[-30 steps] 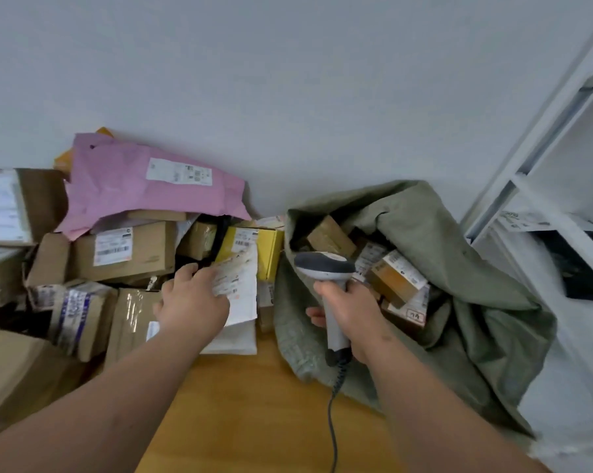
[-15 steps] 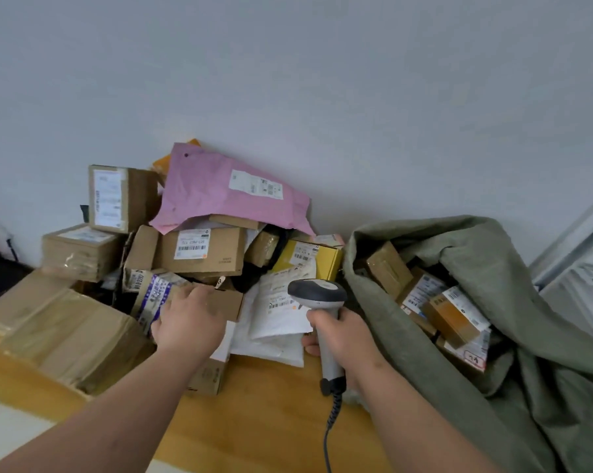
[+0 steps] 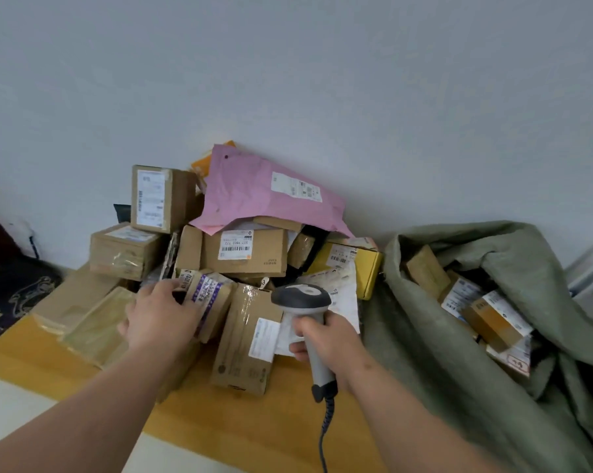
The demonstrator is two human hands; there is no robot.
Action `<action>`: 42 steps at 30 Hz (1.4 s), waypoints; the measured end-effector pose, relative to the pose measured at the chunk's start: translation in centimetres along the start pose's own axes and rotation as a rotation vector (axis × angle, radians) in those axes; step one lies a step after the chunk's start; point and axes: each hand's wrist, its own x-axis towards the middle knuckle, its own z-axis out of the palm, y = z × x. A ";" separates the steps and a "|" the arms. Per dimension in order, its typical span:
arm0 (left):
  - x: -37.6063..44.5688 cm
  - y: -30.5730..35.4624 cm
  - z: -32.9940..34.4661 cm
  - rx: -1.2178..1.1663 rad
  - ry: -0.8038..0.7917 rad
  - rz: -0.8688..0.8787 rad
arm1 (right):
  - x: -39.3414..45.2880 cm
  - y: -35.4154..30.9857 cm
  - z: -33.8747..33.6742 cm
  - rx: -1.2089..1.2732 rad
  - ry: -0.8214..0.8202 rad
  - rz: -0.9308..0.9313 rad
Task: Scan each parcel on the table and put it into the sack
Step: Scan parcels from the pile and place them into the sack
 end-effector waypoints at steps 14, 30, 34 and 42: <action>8.2 -14.1 -3.9 -0.229 -0.284 -0.204 | 0.6 1.0 17.6 0.028 0.010 0.138; 6.6 -10.4 -7.4 -0.711 0.035 -0.086 | -2.0 0.4 16.1 0.449 0.134 -0.033; 4.3 -7.9 -6.9 -0.772 -0.018 -0.072 | -3.0 0.4 12.8 0.507 0.201 -0.049; -2.0 -2.9 -3.1 -0.803 -0.390 0.095 | -5.6 3.4 5.1 0.537 0.338 -0.103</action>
